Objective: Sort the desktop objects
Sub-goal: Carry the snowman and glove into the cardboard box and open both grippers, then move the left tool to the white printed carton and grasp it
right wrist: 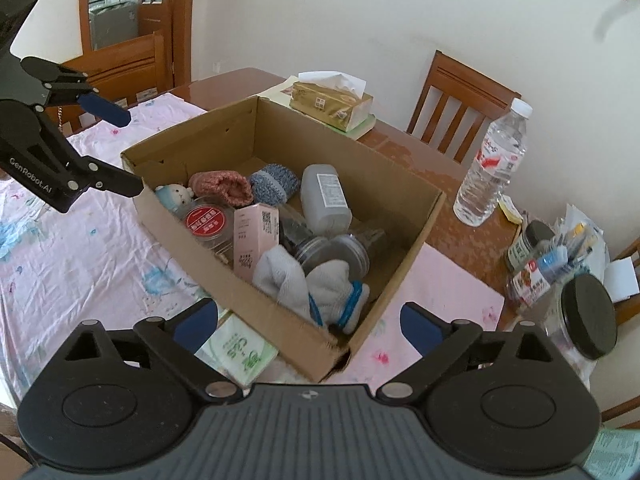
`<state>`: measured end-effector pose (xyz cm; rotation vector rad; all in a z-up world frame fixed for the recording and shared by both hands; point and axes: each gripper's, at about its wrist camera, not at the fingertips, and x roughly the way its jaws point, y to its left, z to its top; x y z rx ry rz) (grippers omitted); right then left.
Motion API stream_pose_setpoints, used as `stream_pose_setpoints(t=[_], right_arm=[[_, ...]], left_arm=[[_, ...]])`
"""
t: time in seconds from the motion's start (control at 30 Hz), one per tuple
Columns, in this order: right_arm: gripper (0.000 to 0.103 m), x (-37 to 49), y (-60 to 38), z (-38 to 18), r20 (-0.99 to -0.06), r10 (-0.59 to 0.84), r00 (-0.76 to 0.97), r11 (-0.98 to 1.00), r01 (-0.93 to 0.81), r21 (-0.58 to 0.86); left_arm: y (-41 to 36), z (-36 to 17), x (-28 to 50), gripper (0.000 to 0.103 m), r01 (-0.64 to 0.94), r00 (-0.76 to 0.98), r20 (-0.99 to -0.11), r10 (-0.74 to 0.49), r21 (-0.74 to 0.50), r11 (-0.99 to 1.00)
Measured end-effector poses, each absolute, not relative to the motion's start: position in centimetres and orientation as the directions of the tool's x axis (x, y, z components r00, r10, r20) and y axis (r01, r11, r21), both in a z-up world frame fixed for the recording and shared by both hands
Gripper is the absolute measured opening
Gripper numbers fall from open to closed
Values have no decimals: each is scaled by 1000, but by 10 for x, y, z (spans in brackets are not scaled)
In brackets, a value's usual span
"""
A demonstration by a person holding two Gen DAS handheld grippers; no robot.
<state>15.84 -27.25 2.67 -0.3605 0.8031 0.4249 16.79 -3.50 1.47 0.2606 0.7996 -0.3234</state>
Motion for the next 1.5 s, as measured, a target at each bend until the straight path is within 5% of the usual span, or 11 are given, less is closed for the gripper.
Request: stream_pose_setpoints(t=[1.5], right_arm=[[101, 70, -337, -65, -836, 238, 494, 912, -409, 18]], left_arm=[[-157, -57, 93, 93, 402, 514, -825, -236, -12, 916]])
